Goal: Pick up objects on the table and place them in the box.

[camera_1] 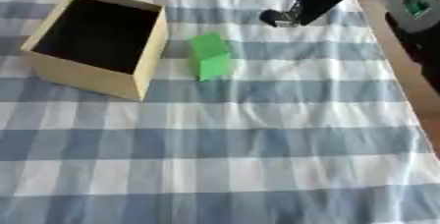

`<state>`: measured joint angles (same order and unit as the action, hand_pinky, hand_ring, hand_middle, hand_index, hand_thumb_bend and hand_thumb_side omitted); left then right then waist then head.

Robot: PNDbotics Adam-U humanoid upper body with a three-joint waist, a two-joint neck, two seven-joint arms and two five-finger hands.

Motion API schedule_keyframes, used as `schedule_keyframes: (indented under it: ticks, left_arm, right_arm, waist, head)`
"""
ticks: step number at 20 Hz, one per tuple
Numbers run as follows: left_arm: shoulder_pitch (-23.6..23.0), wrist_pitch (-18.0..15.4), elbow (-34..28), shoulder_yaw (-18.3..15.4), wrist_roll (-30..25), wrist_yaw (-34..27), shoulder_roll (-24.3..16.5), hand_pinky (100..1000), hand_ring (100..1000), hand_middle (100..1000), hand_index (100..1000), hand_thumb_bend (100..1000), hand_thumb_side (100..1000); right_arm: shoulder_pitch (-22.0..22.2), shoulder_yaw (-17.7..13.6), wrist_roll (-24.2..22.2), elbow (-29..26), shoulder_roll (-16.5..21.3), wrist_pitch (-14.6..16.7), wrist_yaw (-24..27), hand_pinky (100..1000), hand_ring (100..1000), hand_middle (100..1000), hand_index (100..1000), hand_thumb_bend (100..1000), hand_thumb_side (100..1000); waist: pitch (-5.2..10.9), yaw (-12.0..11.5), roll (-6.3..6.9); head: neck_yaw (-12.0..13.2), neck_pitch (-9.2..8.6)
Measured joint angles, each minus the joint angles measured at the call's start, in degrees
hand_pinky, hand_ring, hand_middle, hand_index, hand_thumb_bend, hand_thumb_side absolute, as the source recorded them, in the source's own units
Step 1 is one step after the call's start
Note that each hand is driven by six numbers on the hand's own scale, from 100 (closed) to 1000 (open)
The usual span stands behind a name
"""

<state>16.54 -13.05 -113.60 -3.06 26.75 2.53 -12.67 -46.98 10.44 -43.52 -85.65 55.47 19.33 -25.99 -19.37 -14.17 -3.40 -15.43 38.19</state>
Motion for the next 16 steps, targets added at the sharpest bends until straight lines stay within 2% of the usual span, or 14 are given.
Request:
schedule_keyframes:
  ticks: [5,16]
  left_arm:
    - [0.0,0.09,0.0,0.01,-0.13,-0.01,0.0,701,601,636,714,100,889]
    - [0.12,0.05,0.0,0.33,-0.52,-0.39,0.0,703,601,636,712,100,890]
  right_arm:
    - [-1.46,0.62,-0.15,1.41,-1.35,-0.3,-1.08,891,897,922,1000,348,777]
    - [-4.38,4.59,-0.09,4.7,-5.65,0.88,-1.99,884,895,917,1000,326,718]
  waist:
    - [0.0,-0.26,-0.27]
    - [-0.17,-1.16,-0.67]
  head:
    - [-0.22,-0.05]
    - [-1.08,-0.52]
